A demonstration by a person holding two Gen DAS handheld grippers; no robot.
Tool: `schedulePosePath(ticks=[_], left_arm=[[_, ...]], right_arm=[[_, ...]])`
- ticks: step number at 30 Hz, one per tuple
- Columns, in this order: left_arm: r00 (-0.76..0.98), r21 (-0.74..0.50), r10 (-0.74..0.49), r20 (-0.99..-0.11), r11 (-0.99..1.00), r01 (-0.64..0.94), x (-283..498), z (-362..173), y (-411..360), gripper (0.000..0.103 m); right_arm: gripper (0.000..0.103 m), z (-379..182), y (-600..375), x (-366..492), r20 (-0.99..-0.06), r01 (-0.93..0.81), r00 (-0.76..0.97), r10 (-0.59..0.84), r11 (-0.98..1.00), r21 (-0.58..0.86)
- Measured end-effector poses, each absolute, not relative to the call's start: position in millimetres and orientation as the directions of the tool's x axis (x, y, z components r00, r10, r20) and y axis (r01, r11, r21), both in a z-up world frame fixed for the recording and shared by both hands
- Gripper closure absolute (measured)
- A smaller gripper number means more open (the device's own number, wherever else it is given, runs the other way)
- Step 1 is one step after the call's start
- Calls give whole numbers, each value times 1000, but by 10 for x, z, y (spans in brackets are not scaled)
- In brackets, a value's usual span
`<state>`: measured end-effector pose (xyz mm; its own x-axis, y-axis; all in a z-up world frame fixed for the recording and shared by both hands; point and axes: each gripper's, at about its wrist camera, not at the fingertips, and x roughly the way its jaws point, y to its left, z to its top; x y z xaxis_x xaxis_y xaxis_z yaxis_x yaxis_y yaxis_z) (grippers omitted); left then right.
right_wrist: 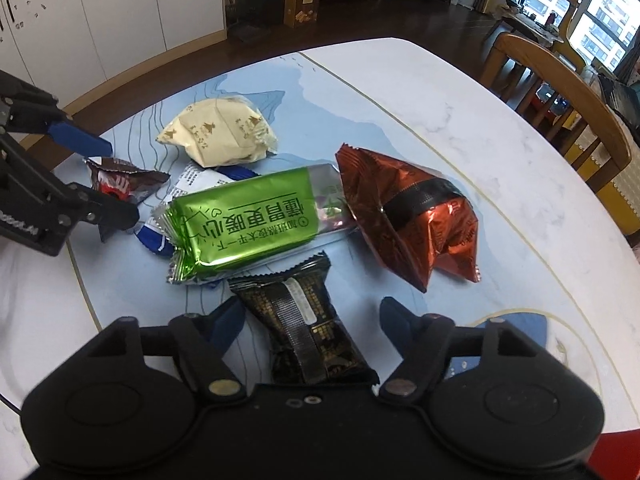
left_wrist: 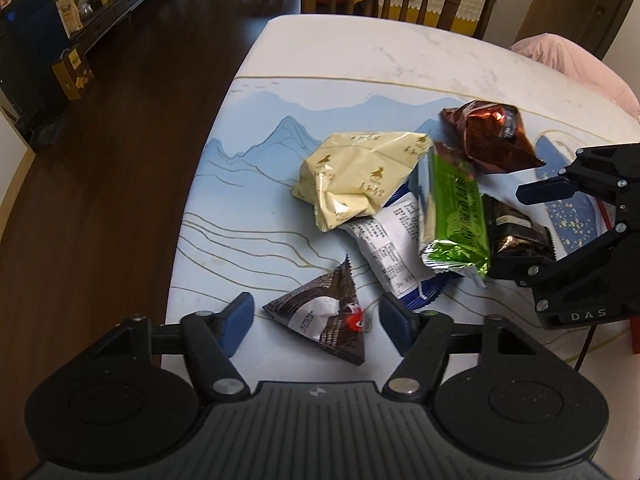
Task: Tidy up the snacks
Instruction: 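Grasp the triangular chocolate with the left gripper while the right grasps the dark cake packet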
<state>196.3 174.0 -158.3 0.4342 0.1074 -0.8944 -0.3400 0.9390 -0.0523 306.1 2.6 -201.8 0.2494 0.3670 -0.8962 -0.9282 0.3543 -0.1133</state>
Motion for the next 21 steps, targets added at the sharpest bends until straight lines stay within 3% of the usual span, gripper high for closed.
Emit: schedulePosePath(ticks=[8, 21], left_arm=[[427, -75, 94, -899, 929, -362, 1948, -1638, 1792, 49], [435, -99, 86, -896, 917, -386, 1875, -1617, 1773, 56]], right_arm=[[52, -2006, -26, 3041, -887, -908, 240, 395, 414, -61], [69, -1959, -219, 2878, -877, -804, 307, 370, 594, -31]])
